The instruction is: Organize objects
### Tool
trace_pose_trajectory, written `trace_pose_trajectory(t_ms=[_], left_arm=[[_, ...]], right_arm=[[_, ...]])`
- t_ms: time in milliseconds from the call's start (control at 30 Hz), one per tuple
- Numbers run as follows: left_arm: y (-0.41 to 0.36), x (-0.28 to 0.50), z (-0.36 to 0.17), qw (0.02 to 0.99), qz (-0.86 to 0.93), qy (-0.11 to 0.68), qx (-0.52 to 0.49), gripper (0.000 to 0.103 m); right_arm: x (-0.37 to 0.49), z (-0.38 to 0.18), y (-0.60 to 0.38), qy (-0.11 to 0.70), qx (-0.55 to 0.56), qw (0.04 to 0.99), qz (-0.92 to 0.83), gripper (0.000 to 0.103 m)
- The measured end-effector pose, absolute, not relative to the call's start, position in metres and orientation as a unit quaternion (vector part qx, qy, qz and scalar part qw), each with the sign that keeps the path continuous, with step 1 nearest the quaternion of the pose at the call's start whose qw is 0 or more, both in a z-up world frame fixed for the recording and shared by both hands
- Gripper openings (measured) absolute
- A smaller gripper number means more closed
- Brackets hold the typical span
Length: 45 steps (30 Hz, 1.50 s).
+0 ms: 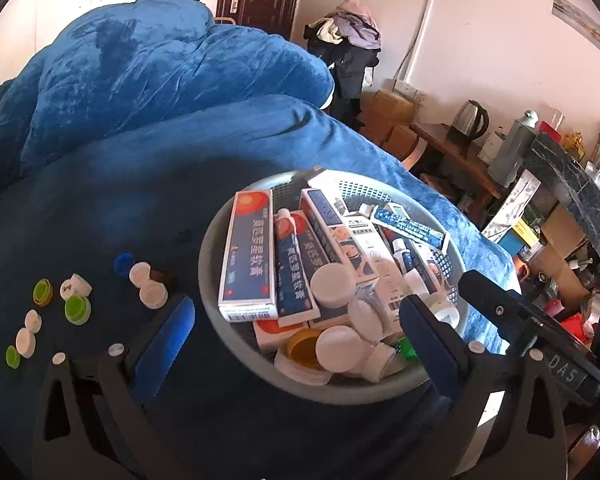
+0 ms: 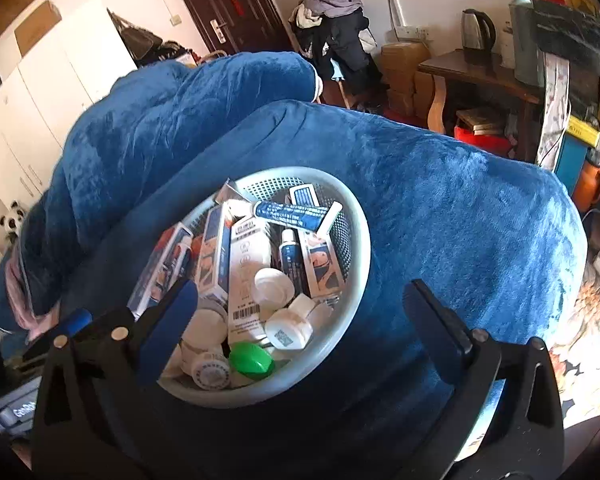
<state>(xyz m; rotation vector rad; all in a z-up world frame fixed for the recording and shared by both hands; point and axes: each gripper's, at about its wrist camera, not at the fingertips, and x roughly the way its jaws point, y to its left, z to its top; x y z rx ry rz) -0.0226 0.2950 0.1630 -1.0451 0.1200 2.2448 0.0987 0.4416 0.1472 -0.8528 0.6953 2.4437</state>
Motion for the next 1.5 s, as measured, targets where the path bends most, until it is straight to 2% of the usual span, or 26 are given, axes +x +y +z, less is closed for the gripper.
trace_pose_trajectory(t_ms=[1500], left_arm=[[0.283, -0.025, 0.161, 0.318, 0.857, 0.046, -0.403, 0.103]], right_arm=[[0.093, 0.15, 0.432, 0.239, -0.308, 0.23, 0.892, 0.103]])
